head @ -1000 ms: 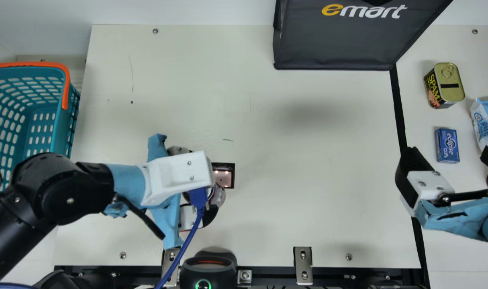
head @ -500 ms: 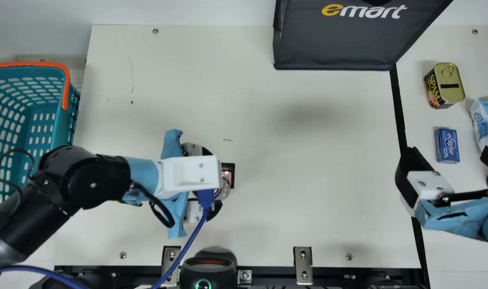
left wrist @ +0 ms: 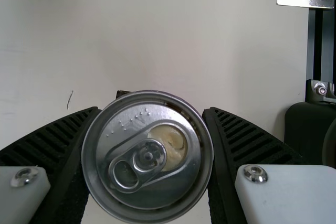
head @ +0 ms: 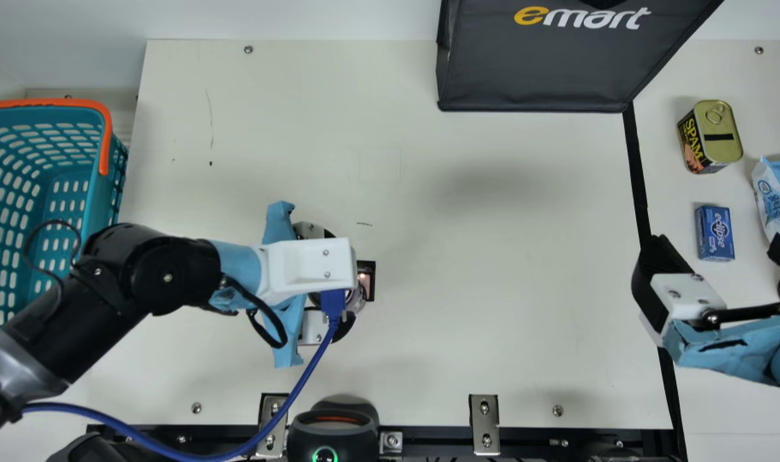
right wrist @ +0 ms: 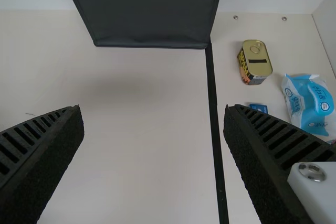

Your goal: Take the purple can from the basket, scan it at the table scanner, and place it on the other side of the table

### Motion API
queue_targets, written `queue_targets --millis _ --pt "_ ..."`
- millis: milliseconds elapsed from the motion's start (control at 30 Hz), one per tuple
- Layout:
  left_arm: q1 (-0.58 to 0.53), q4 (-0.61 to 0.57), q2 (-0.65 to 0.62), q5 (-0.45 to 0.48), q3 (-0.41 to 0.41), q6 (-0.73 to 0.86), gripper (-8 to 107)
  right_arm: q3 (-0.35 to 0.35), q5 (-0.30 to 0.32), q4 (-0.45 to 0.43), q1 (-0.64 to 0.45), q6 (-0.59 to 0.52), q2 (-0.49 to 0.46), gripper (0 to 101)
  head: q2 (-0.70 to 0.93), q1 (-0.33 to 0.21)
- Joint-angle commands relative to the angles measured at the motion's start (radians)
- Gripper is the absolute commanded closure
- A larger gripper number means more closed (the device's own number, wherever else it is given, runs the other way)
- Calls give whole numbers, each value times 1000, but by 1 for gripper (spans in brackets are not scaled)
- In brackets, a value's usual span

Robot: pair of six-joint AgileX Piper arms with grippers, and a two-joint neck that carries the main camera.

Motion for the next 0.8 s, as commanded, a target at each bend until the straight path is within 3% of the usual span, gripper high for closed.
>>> queue_targets --millis 0,433,767 --pt "2 -2 5 -3 0 0 52 0 0 0 0 0 0 6 0 -27" --pt "10 -7 16 -2 -13 -78 9 0 0 0 0 0 0 6 0 -27" --pt "11 17 -86 19 -9 -299 9 0 0 0 0 0 0 6 0 -27"
